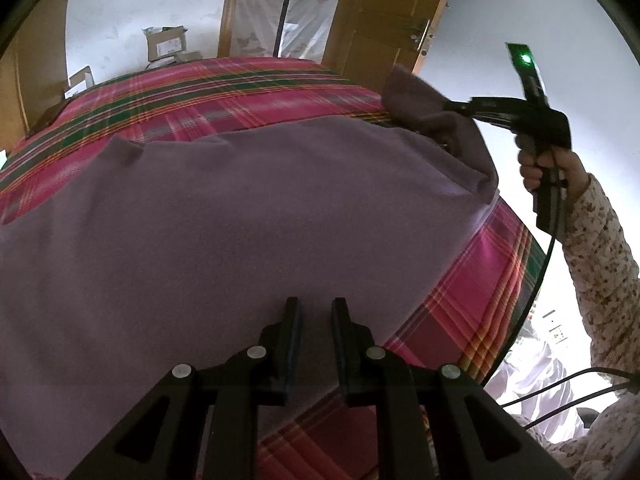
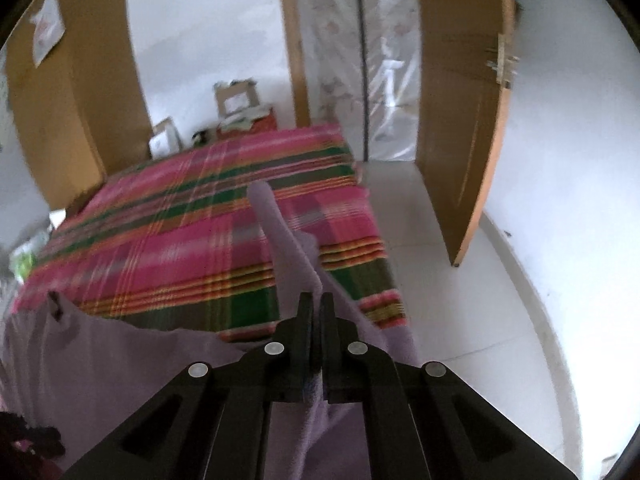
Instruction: Fold clothes
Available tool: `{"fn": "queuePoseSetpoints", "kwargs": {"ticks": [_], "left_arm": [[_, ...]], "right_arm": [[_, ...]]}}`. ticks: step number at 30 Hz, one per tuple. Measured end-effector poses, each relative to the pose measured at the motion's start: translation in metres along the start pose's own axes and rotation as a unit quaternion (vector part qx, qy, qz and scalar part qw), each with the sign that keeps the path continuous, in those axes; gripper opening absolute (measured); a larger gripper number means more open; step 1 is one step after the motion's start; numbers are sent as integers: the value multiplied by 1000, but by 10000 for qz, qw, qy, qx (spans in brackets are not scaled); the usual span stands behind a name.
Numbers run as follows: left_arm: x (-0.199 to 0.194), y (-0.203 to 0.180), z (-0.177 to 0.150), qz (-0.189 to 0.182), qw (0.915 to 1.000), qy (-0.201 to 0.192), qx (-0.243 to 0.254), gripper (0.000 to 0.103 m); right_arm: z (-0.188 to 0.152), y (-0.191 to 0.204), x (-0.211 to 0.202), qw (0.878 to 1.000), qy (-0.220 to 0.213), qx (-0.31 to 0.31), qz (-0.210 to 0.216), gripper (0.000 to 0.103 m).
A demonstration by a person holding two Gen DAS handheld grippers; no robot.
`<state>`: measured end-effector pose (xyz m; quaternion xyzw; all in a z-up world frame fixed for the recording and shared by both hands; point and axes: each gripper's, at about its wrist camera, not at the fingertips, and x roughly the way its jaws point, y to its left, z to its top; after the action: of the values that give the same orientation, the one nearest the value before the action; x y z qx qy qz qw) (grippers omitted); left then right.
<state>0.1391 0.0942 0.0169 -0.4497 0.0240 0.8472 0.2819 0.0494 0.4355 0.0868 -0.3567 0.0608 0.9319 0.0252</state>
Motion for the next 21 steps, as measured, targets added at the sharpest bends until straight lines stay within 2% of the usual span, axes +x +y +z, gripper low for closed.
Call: {"fn": "queuePoseSetpoints", "kwargs": {"ticks": [6, 16, 21], "left_arm": [[1, -4, 1, 61, 10000, 17, 38, 19], [1, -9, 2, 110, 9999, 26, 73, 22], [1, -10, 1, 142, 9999, 19, 70, 22]], "right_arm": [[-15, -44, -19, 9970, -282, 710, -81, 3], [-63, -105, -27, 9821, -184, 1873, -115, 3], [-81, -121, -31, 9748, -170, 2221, -147, 3]]}}
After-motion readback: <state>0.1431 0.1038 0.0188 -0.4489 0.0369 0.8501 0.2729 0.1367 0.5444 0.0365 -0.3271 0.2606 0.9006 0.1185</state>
